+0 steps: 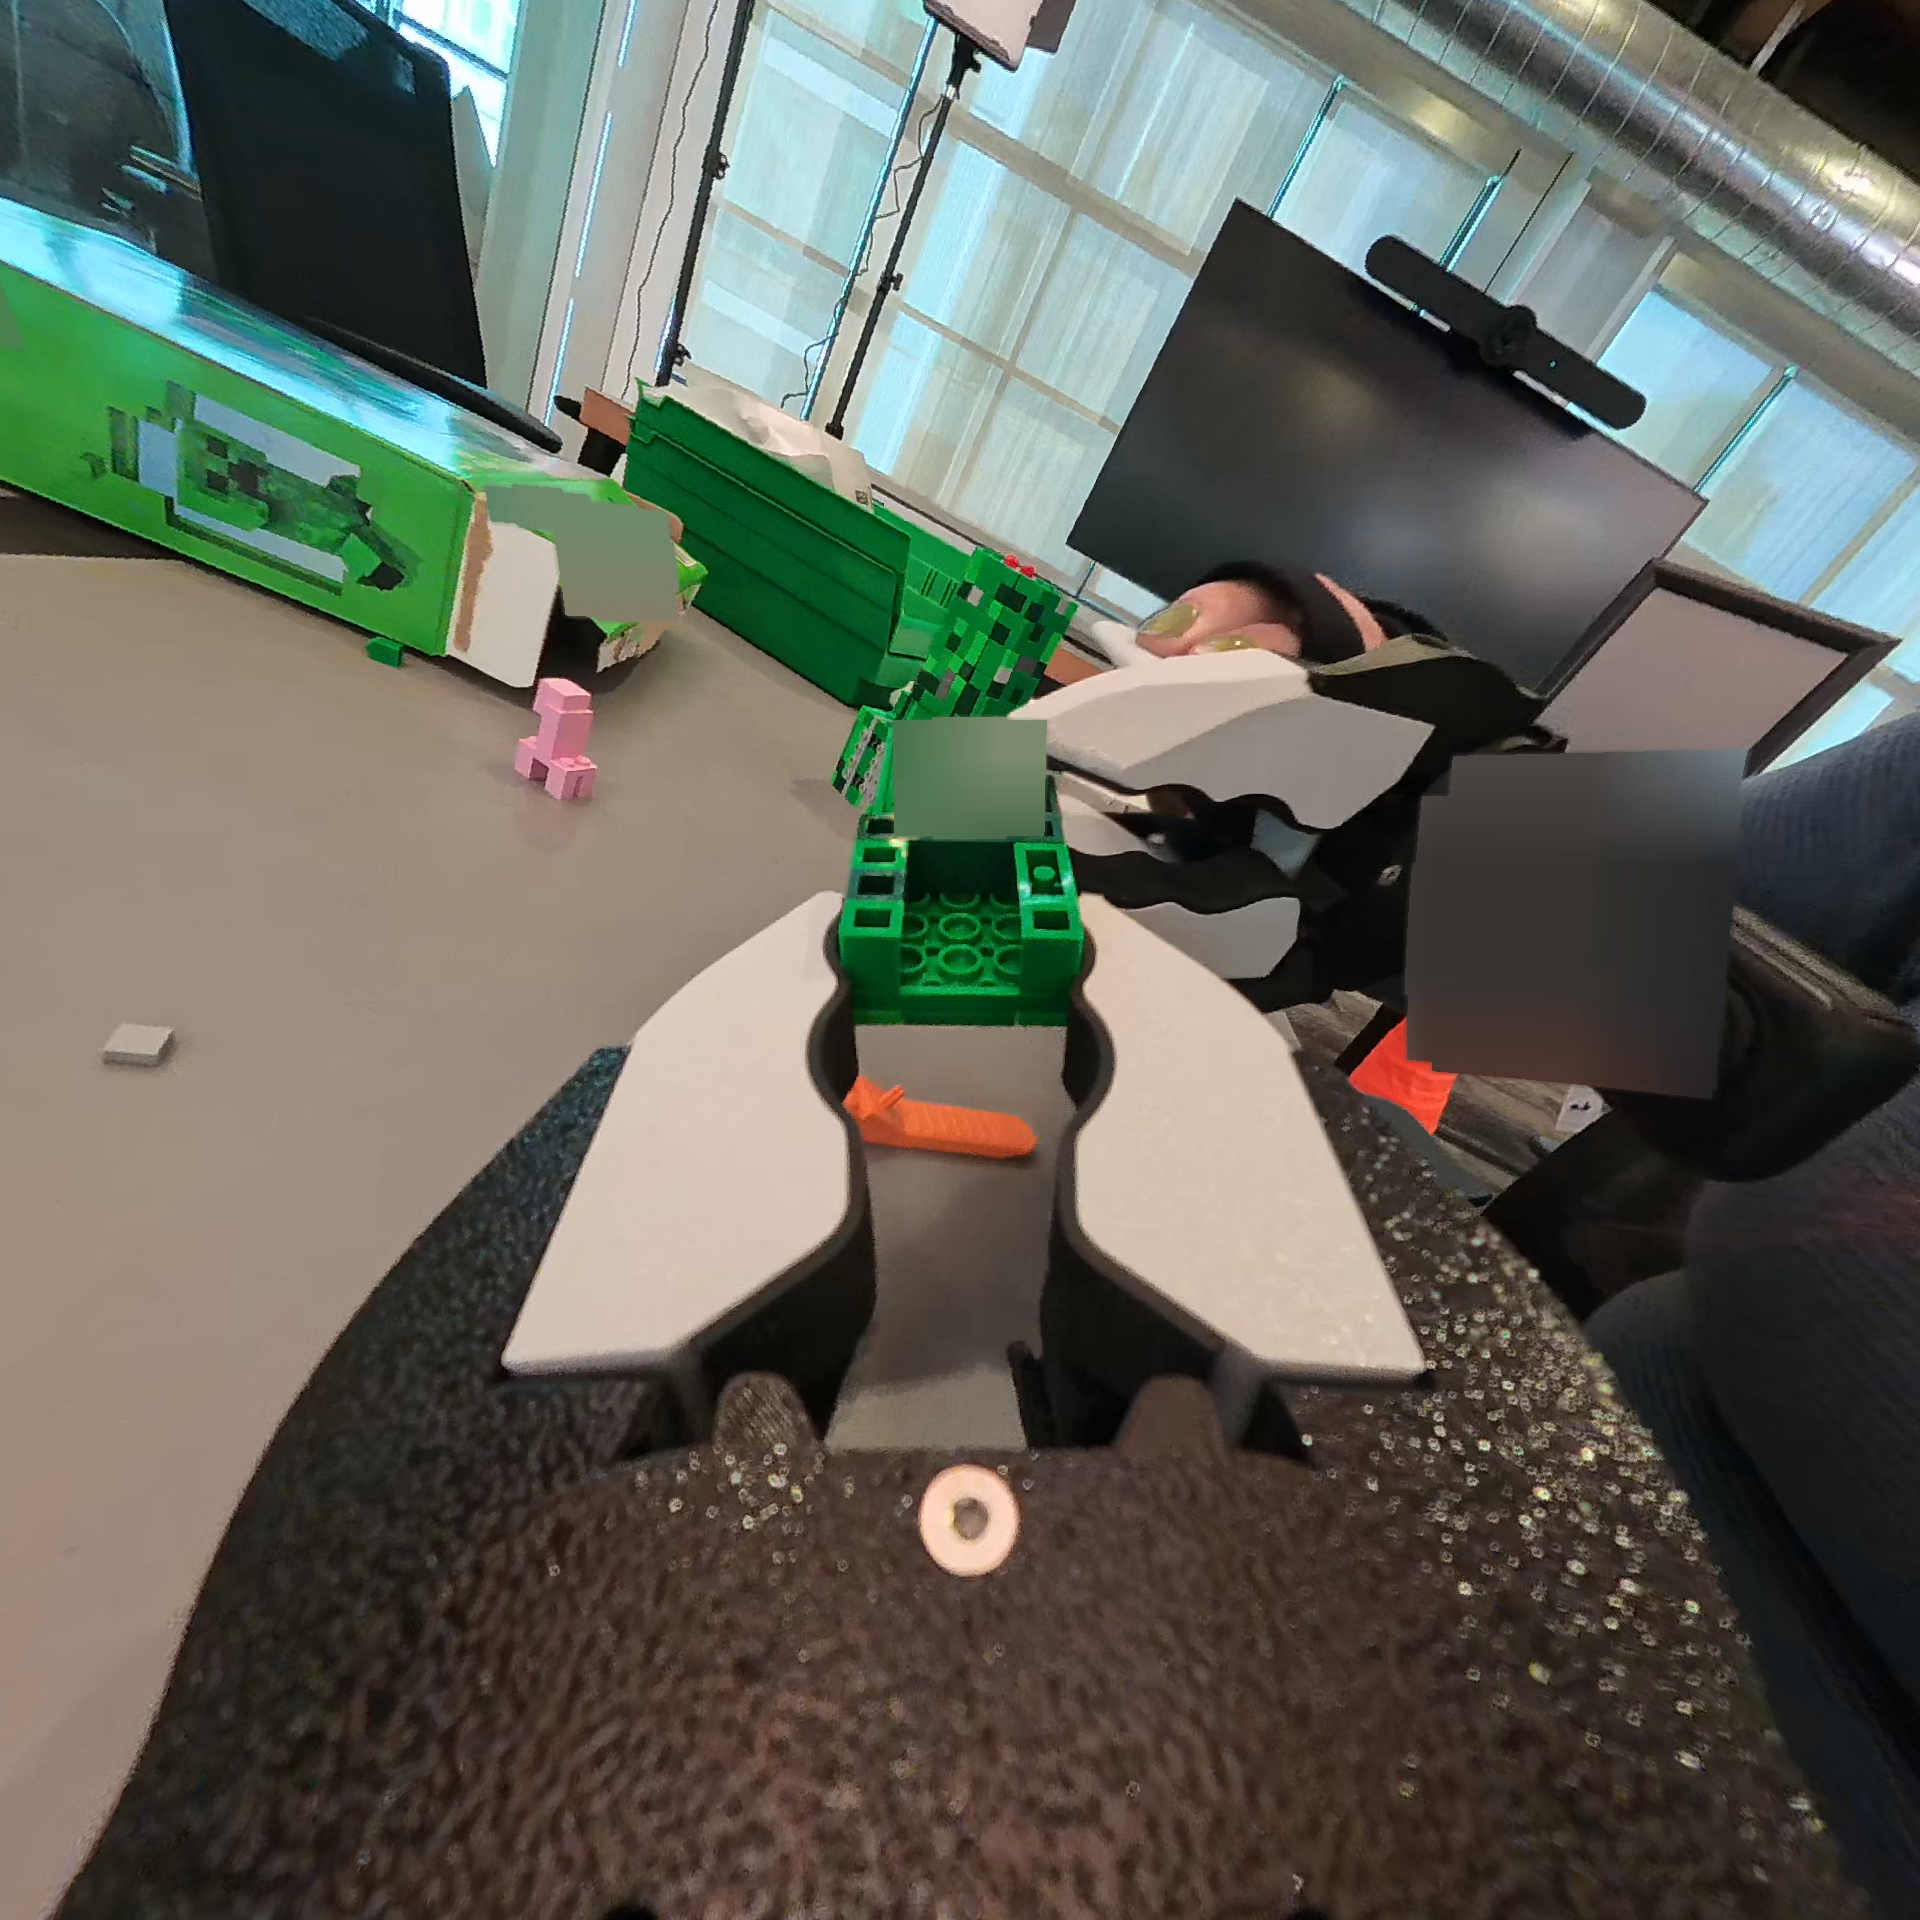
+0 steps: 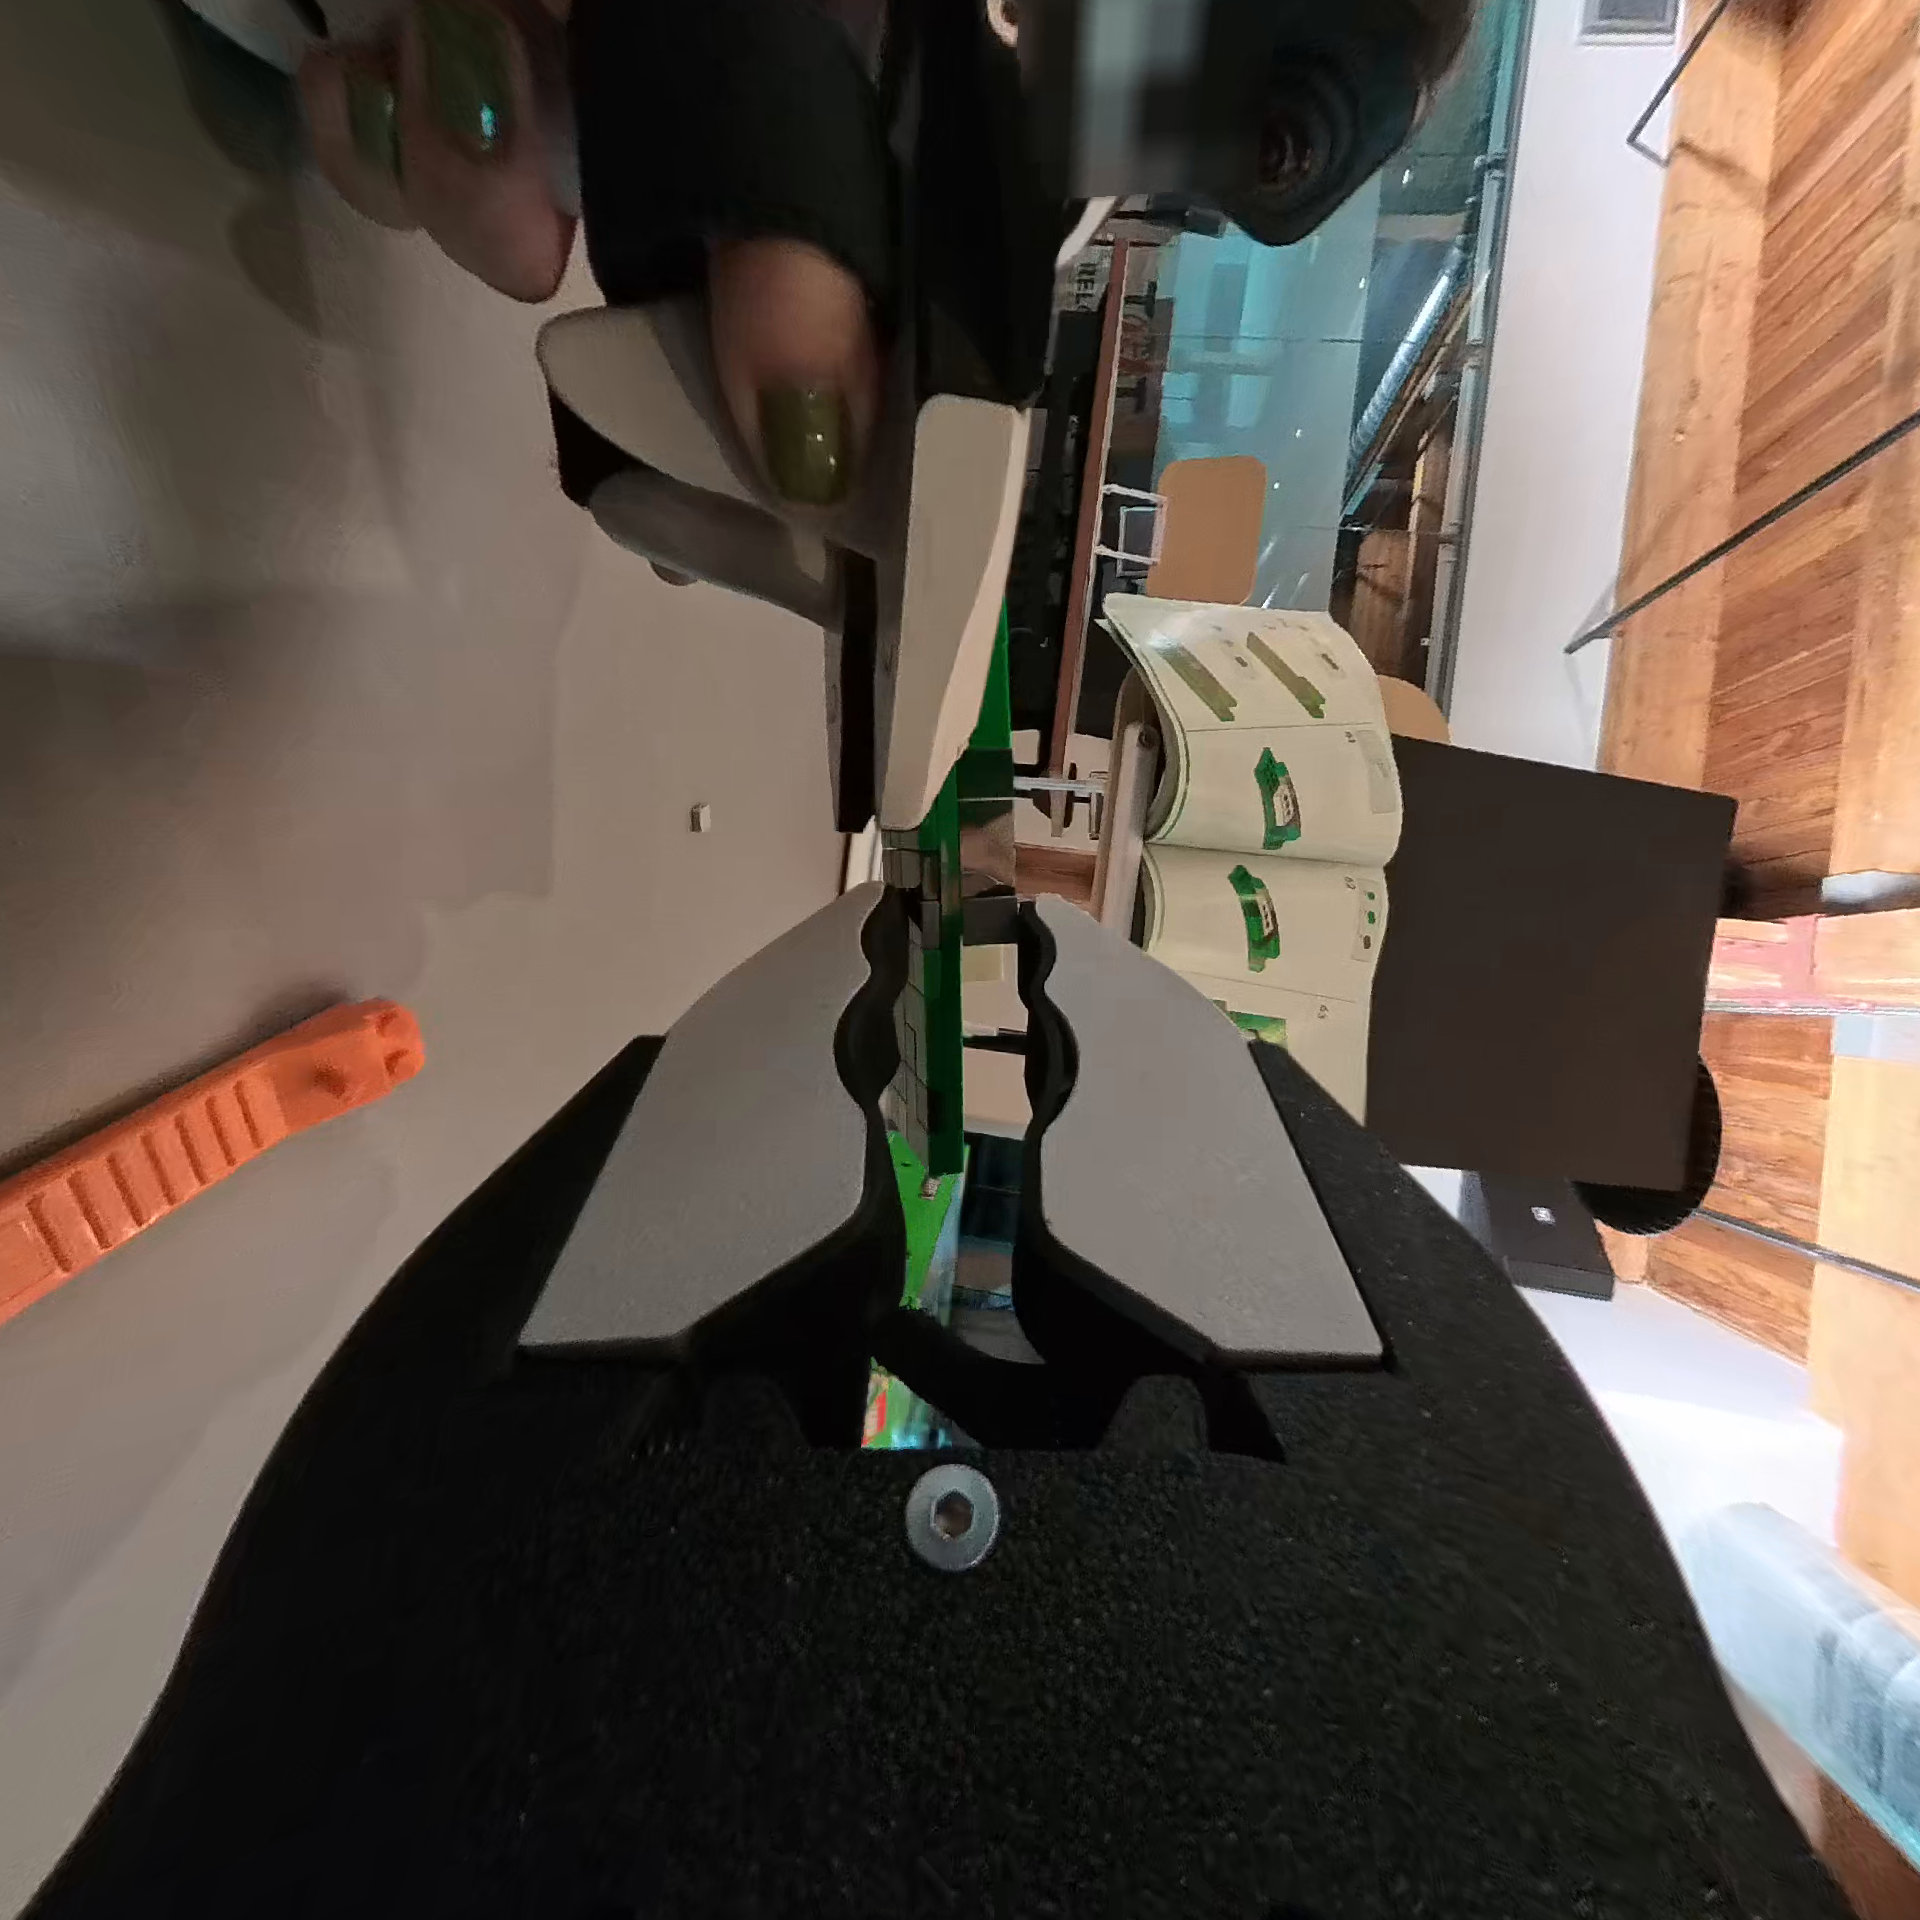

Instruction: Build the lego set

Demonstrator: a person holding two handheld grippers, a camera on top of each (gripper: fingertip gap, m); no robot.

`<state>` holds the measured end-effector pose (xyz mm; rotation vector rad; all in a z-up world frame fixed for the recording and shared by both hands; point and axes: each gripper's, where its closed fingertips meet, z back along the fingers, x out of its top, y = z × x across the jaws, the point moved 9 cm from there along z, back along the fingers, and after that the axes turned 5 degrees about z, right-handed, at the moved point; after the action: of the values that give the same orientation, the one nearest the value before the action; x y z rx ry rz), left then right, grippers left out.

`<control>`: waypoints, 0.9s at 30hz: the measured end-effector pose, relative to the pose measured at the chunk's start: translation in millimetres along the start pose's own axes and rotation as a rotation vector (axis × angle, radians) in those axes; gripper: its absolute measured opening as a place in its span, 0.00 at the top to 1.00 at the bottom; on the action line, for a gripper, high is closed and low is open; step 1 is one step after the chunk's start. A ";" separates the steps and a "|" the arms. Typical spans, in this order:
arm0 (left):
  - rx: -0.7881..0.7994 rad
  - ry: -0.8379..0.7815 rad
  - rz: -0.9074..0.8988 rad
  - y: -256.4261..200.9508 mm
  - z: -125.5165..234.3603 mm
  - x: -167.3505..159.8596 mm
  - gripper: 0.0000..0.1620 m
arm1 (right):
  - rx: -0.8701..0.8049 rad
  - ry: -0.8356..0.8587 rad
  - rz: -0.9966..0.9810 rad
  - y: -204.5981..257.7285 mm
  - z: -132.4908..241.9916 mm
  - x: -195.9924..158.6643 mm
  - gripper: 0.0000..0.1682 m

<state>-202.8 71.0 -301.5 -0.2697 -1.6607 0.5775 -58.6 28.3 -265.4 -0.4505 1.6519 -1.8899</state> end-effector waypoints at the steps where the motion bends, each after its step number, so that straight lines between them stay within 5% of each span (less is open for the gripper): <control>1: -0.001 -0.002 0.005 0.3 0.3 0.2 0.78 | 0.002 -0.003 -0.020 -0.7 -0.4 -0.2 0.88; 14: -0.010 -0.008 0.024 1.5 1.2 0.6 0.78 | 0.035 -0.016 -0.070 -3.3 -2.1 -1.3 0.89; 27: 0.001 0.029 -0.011 -1.6 -1.2 -1.4 0.78 | 0.084 -0.003 0.129 -4.9 3.0 -0.1 0.89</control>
<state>-201.1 69.3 -301.8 -0.2665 -1.6334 0.5635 -57.7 26.3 -260.1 -0.3049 1.5548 -1.8543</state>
